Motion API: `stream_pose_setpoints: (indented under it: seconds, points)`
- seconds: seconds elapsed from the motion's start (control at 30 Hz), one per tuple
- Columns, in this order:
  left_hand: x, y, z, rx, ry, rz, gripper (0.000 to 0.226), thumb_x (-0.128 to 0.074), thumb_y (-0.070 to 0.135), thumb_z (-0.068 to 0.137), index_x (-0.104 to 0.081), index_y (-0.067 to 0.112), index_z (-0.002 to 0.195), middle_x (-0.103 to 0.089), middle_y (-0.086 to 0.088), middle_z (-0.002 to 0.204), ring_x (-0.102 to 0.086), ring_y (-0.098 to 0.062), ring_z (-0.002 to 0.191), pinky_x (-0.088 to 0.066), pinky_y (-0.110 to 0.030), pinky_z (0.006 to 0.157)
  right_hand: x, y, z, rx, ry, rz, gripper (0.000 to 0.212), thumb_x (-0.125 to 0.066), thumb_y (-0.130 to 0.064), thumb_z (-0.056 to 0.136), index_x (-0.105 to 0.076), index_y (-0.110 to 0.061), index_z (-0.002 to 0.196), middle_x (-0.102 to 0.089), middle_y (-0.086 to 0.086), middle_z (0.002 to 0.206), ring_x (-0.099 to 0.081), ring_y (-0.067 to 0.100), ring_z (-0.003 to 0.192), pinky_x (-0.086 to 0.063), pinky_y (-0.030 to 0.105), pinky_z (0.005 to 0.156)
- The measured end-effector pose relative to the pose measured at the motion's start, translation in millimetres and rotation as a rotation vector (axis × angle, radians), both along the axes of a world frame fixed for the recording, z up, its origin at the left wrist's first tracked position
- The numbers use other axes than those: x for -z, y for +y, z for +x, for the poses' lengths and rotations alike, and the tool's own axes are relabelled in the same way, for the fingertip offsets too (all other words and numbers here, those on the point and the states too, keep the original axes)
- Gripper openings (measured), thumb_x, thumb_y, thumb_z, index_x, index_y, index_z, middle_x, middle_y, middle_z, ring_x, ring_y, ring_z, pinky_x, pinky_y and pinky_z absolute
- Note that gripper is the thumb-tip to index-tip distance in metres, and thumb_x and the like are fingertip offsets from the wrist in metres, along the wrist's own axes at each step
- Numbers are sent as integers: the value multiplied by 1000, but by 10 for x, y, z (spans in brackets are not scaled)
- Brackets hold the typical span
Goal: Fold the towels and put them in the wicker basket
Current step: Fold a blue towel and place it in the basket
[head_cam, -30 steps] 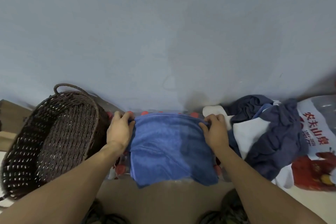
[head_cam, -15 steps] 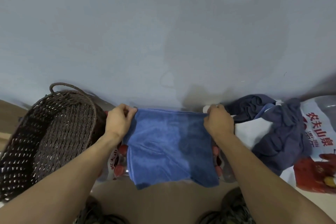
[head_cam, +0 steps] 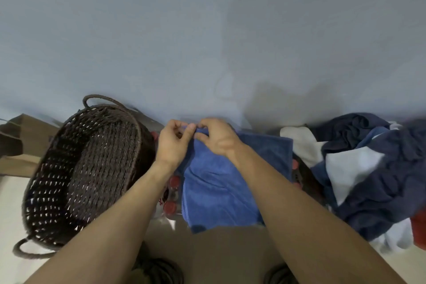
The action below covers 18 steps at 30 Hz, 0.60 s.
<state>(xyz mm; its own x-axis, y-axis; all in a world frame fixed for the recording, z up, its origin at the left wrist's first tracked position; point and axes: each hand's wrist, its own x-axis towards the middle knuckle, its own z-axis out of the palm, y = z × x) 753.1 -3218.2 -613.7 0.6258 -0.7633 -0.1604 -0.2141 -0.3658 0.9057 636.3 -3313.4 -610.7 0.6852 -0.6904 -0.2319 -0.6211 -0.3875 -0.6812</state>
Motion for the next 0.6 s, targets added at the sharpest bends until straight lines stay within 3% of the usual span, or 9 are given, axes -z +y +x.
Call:
stream_pose_setpoints:
  seconds: [0.07, 0.17, 0.27, 0.4, 0.47, 0.53, 0.6]
  points:
    - [-13, 75, 8, -50, 70, 36, 28, -74, 26, 85, -58, 9, 99, -68, -1, 81, -62, 6, 64, -48, -8, 59, 30, -61, 9, 68, -78, 79, 17, -71, -27, 87, -67, -10, 88, -66, 5, 81, -59, 22, 75, -45, 32, 69]
    - [21, 327, -122, -4, 123, 195, 27, -77, 19, 82, -56, 12, 97, -69, -3, 86, -67, -13, 74, -55, -19, 63, 53, -165, 2, 202, -177, 236, 11, -72, -14, 87, -70, -3, 87, -59, 3, 73, -51, 16, 70, -40, 27, 63]
    - [53, 699, -384, 69, 71, 374, 28, -80, 27, 79, -59, 15, 95, -72, -2, 86, -69, -16, 77, -57, -32, 69, 88, -172, 2, 182, -125, 292, 10, -68, -15, 91, -68, -5, 90, -56, -1, 67, -50, 13, 61, -39, 22, 58]
    - [49, 1173, -678, -106, 153, 392, 30, -84, 27, 75, -62, 9, 84, -71, -7, 73, -69, -25, 70, -53, -28, 57, 120, -52, 47, 178, -29, 325, 3, -64, -17, 93, -64, -15, 91, -62, 6, 65, -60, 11, 45, -37, 14, 34]
    - [49, 1356, -815, -183, 235, 394, 32, -85, 22, 73, -58, 11, 85, -66, -7, 67, -66, -19, 63, -52, -26, 55, 88, -3, 63, 185, -9, 269, 8, -61, -18, 93, -65, -11, 91, -62, 6, 63, -63, 13, 49, -42, 17, 40]
    - [57, 1512, -924, -225, 272, 356, 32, -84, 13, 74, -55, 14, 86, -54, 1, 57, -55, -7, 51, -47, -19, 54, 53, 32, 53, 177, 15, 196, 15, -60, -21, 92, -67, -8, 96, -65, 7, 74, -69, 24, 74, -49, 26, 62]
    - [72, 1652, -976, -256, 271, 318, 34, -81, 6, 75, -51, 15, 88, -47, 6, 55, -49, -4, 49, -45, -19, 59, 33, 65, 27, 167, 31, 153, 18, -59, -22, 93, -68, -7, 99, -69, 10, 89, -66, 29, 88, -47, 28, 75]
